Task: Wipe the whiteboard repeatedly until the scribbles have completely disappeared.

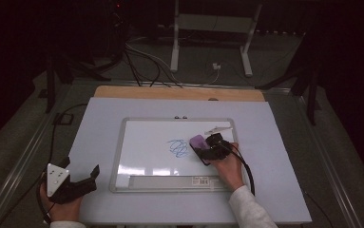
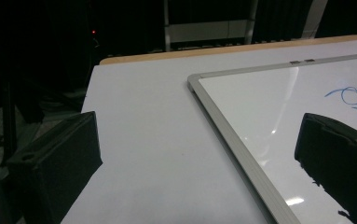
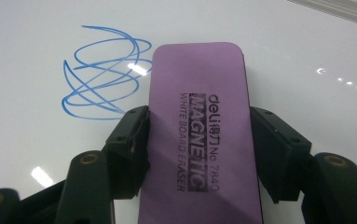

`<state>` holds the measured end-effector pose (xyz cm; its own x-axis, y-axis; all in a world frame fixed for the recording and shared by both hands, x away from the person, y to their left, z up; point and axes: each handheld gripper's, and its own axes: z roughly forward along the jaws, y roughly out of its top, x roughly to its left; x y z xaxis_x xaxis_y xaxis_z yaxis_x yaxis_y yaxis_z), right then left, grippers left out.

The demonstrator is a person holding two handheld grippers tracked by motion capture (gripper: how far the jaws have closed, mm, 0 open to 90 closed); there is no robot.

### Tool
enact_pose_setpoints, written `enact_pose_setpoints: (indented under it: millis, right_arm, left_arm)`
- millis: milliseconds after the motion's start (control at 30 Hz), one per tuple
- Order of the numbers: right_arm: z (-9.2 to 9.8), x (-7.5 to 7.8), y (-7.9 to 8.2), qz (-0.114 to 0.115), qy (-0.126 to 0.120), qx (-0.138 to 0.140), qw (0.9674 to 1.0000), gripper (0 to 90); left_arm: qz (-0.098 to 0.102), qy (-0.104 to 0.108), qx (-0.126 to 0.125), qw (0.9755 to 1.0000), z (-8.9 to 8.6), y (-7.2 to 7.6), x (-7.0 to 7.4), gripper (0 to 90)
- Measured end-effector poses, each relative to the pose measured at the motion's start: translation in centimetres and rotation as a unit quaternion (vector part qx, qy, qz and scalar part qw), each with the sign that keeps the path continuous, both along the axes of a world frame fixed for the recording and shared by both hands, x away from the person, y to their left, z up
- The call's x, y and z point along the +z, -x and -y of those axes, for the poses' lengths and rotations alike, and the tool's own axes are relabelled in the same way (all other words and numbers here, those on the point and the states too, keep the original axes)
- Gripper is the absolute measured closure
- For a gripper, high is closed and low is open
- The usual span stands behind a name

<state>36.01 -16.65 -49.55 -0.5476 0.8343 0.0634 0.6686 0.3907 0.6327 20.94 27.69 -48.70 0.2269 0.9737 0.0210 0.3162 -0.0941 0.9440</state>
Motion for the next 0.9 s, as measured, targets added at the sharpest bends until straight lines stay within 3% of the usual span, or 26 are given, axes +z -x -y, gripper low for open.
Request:
enact_pose_setpoints:
  millis: [200,433,533,767,900]
  right_arm:
    - [-1.6,0.0,1.3,-0.002,-0.003,0.045,0.999,41.2]
    - [-4.0,0.0,2.6,-0.004,-0.006,0.104,0.9946,41.1]
    - [-3.9,0.0,2.5,-0.004,-0.005,0.098,0.9952,41.2]
    - [-2.7,0.1,1.6,0.002,0.009,0.044,0.999,41.3]
    - [-2.8,0.2,1.7,0.005,0.014,0.039,0.9991,41.2]
  left_arm:
    - [-0.001,-0.003,-0.002,1.0,0.1,0.0,0.0,1.1]
    - [-0.001,-0.002,-0.001,1.0,0.1,0.0,0.0,1.1]
    - [0.001,0.001,0.001,1.0,0.0,0.0,0.0,1.1]
    - [0.001,0.001,0.001,1.0,0.0,0.0,0.0,1.1]
    - [-0.001,-0.001,-0.001,1.0,0.0,0.0,0.0,1.1]
